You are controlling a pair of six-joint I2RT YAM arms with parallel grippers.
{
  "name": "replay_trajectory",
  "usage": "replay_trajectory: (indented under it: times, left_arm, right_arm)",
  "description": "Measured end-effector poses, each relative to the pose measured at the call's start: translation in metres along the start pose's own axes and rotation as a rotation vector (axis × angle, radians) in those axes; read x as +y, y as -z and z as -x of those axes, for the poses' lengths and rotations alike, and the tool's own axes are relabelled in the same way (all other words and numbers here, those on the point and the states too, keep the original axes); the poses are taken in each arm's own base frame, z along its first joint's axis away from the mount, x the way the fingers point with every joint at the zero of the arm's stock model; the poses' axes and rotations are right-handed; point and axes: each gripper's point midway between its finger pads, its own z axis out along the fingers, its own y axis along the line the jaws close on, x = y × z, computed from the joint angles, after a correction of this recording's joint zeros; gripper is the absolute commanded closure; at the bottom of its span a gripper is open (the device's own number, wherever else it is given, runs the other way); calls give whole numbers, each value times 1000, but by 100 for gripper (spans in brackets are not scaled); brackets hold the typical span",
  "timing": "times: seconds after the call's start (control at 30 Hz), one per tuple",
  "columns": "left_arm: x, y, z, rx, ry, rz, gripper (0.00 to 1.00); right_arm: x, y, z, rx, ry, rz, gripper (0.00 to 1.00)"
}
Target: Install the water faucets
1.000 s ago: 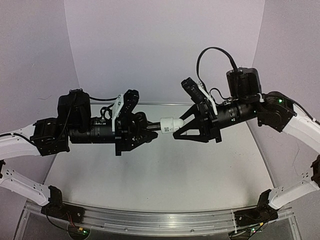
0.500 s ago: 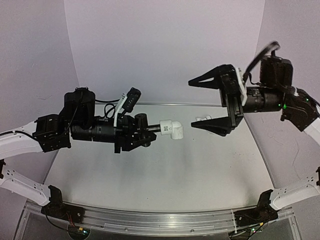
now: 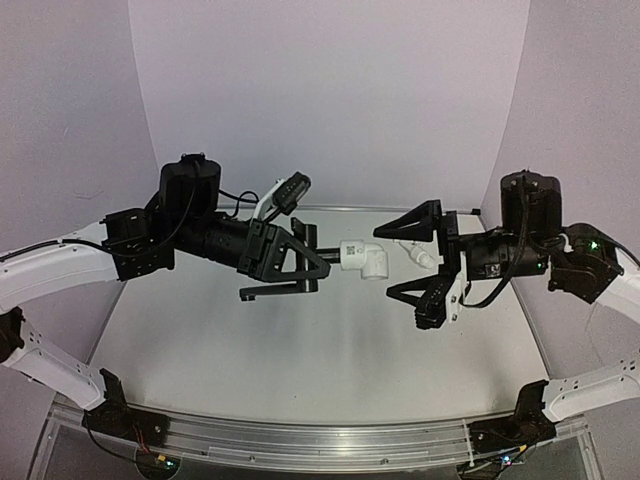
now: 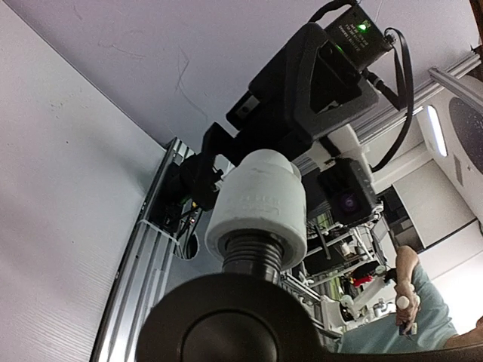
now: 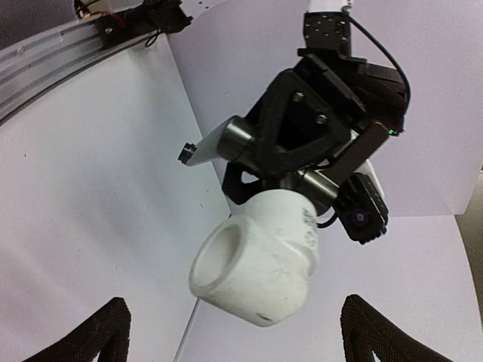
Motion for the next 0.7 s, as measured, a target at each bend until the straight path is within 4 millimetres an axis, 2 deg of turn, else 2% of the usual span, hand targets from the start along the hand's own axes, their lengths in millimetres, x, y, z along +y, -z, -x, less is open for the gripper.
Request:
replay_trajectory:
  times: [0.2,0.33,0.53,0.7]
  left_arm:
    - [-7,-6,-3,37,49,-68,100]
    - [-5,-10,-5,56,81,-85,100]
    - [-4,-12,-5,58,94,-92,100]
    - [-3,-13,-4,54,94,-89,100]
  right_arm:
    - [5,-11,-2,14,137,-39,19]
    - [0,-15,0,12,198,-84,32]
    - [-12,-16,10,-7,228,-145,36]
    - [-15,-17,14,-15,225,-164,47]
